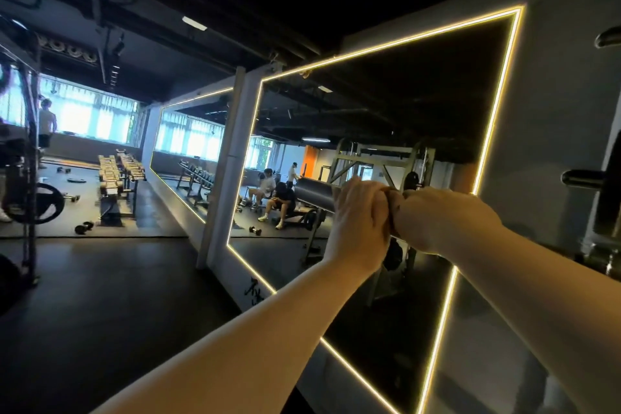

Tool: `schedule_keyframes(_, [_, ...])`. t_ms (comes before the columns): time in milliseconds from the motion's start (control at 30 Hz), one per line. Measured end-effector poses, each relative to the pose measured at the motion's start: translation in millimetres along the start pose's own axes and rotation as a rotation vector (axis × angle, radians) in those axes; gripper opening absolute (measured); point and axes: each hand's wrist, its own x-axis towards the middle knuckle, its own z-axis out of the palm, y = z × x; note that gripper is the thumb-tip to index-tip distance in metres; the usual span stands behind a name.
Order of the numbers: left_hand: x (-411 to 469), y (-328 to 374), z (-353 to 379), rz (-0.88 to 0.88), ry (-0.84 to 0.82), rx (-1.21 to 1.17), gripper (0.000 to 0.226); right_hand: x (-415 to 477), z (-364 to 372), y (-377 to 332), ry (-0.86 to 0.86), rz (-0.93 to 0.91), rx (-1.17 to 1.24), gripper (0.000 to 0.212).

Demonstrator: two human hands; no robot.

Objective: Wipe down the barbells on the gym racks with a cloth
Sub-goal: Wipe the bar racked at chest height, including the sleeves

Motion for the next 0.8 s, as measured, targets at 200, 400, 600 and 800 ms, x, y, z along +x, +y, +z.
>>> schedule_keyframes(200, [15, -31, -15, -0.024, -0.071, 0.041, 0.035, 0, -8, -3, -0.064, -0.023, 0.082, 0.035])
schedule_keyframes(400, [25, -28, -11, -0.081, -0.081, 0.172, 0.017, -1, -12, -7, -0.054, -0.083, -0.045, 0.048])
schedule_keyframes(600, [14, -38, -22, 0.020, -0.108, 0.031, 0.031, 12, -15, -19, -0.069, -0.089, 0.035, 0.039])
schedule_keyframes(800, [40, -58, -21, -0.086, -0.095, 0.242, 0.009, 22, -7, -21, -0.047, -0.066, 0.055, 0.046])
